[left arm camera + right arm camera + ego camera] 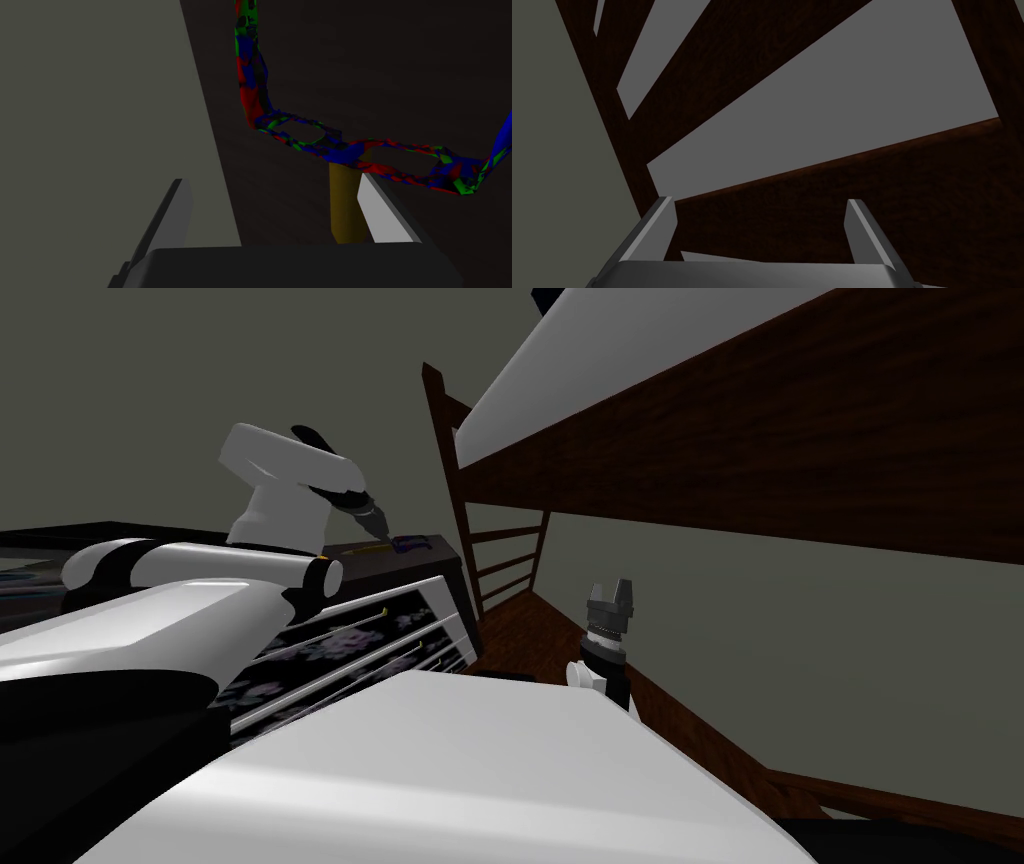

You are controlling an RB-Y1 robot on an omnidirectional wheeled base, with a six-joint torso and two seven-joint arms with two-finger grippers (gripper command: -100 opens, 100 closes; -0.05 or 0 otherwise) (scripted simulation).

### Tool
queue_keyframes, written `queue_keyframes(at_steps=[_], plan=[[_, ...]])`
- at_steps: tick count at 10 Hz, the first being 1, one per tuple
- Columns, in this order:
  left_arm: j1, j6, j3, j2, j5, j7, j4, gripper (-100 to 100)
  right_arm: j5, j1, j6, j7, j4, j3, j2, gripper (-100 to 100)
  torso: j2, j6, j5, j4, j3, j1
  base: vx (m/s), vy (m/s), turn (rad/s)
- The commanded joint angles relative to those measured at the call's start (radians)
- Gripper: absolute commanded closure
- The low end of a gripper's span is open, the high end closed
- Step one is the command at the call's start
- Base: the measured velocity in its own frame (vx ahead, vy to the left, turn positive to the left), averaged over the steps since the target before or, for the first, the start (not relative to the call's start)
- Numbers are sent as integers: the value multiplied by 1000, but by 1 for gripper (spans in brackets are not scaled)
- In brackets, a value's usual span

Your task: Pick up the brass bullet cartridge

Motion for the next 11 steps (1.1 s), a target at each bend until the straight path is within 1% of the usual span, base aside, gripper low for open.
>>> queue_keyframes(at_steps=[1,2,3,4,5,6,7,8,9,10,11], plan=[[-12,50,9,33,23,-4,37,-100,0,0,0,0,0,0,0,0,0,0,0,0,0,0,35,38,-58],[-12,82,9,33,23,-4,37,-100,0,0,0,0,0,0,0,0,0,0,0,0,0,1,30,35,-26],[-29,110,11,55,39,-7,76,-100,0,0,0,0,0,0,0,0,0,0,0,0,0,0,36,39,-52],[-29,142,11,55,39,-7,76,-100,0,0,0,0,0,0,0,0,0,0,0,0,0,1,25,35,-24],[-43,175,13,76,53,-10,108,-100,0,0,0,0,0,0,0,0,0,0,0,0,0,0,25,49,-53],[-43,196,13,76,53,-10,111,-100,0,0,0,0,0,0,0,0,0,0,0,0,0,1,24,40,-19],[-55,229,15,93,65,-13,142,-100,0,0,0,0,0,0,0,0,0,0,0,0,0,1,29,43,-31],[-55,247,15,93,65,-13,142,-100,0,0,0,0,0,0,0,0,0,0,0,0,0,1,31,37,-20],[-64,276,17,108,76,-16,169,-100,0,0,0,0,0,0,0,0,0,0,0,0,0,1,34,39,-37],[-64,294,17,108,76,-16,169,-100,0,0,0,0,0,0,0,0,0,0,0,0,0,1,25,34,-13],[-71,332,19,120,85,-19,191,-100,0,0,0,0,0,0,0,0,0,0,0,0,0,0,26,34,-16]])
